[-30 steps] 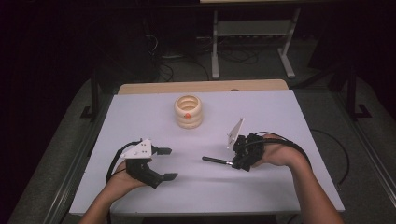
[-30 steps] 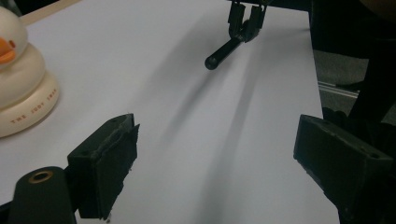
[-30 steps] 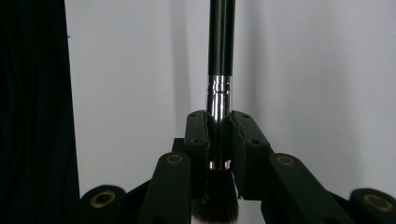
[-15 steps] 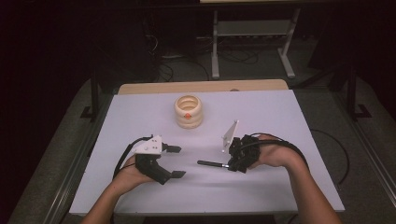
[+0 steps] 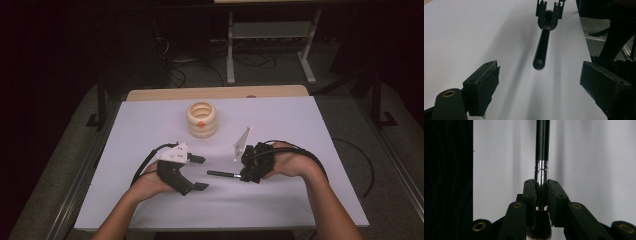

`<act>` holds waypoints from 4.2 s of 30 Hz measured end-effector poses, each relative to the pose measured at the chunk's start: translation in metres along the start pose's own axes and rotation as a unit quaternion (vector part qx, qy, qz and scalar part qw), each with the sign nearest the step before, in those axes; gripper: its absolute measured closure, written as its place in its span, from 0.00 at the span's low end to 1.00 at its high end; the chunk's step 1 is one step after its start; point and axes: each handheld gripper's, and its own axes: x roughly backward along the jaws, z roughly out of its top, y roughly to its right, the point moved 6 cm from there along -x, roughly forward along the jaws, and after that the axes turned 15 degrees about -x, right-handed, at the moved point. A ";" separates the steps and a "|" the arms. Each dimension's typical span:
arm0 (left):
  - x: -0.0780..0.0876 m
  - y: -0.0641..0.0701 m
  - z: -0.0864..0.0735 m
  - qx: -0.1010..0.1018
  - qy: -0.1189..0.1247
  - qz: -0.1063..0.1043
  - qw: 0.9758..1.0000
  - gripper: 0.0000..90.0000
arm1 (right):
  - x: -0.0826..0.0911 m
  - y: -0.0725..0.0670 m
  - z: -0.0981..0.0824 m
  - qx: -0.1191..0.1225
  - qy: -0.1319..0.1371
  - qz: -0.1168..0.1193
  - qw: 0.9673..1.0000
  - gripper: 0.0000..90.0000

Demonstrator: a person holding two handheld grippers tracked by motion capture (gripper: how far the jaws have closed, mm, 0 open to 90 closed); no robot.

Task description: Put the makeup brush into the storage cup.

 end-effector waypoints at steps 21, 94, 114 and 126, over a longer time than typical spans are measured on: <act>-0.020 0.000 0.003 -0.017 -0.009 -0.026 0.999 0.22 | -0.014 -0.006 0.023 0.026 -0.011 0.004 1.000 0.86; -0.025 0.007 -0.001 -0.004 -0.031 -0.065 0.997 0.88 | -0.020 -0.011 0.026 0.033 -0.010 0.014 0.999 0.74; -0.008 0.000 0.001 0.022 0.037 -0.043 0.998 0.88 | 0.014 -0.004 0.024 -0.001 0.184 0.055 0.981 0.45; -0.008 0.003 0.001 0.030 0.078 -0.035 0.996 0.88 | 0.011 -0.004 0.029 0.001 0.219 0.079 0.973 0.53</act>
